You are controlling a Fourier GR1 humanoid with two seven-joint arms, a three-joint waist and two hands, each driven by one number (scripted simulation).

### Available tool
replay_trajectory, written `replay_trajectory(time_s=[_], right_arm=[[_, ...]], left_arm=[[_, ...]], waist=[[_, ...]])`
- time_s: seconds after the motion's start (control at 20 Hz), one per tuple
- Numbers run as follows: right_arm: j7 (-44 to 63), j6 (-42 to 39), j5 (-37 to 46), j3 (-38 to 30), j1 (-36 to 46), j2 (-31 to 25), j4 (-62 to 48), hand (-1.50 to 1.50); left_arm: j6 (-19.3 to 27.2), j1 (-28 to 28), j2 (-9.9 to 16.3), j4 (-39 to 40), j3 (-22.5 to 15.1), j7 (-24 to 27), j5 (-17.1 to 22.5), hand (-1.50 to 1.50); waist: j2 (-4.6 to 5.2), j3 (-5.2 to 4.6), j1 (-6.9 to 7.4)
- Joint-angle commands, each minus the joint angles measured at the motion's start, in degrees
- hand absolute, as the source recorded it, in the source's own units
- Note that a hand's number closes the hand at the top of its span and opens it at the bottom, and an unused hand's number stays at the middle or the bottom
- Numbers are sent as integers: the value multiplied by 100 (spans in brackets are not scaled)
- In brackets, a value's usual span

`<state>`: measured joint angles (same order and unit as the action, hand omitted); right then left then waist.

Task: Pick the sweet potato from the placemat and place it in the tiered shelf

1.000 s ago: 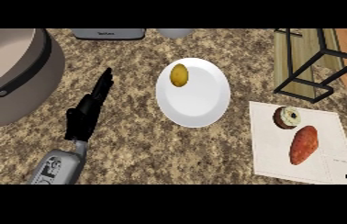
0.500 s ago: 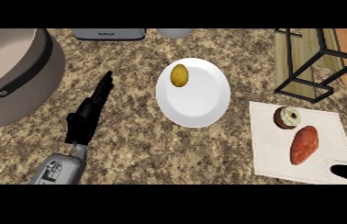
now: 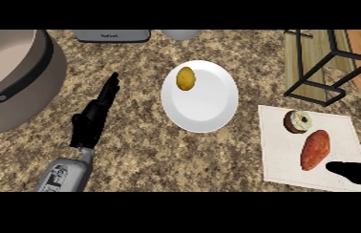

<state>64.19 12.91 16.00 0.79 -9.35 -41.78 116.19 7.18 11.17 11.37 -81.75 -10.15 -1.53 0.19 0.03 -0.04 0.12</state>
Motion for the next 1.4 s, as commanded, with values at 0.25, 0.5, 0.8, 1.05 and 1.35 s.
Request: replay_trajectory(time_s=[0.25, 0.5, 0.8, 1.05, 1.35], right_arm=[[681, -189, 556, 153, 642, 705, -667, -150], [849, -295, 914, 173, 746, 981, -663, -150], [689, -654, 829, -208, 878, 1079, -831, -150], [862, -859, 1086, -11, 705, 1354, -686, -150], [430, -843, 1371, -11, 795, 1680, -1328, -150]], left_arm=[[-76, -153, -180, 97, -19, 258, -189, 0], [-250, -34, -12, -31, 287, -23, -63, 0], [-292, -68, -90, 335, 357, 485, -226, 0], [-107, 7, -324, 232, 237, 249, -427, 0], [-326, 216, -232, 241, 458, 120, -334, 0]], waist=[[4, 2, 16], [-1, 1, 9], [3, 0, -24], [-3, 1, -33], [-1, 3, -25]])
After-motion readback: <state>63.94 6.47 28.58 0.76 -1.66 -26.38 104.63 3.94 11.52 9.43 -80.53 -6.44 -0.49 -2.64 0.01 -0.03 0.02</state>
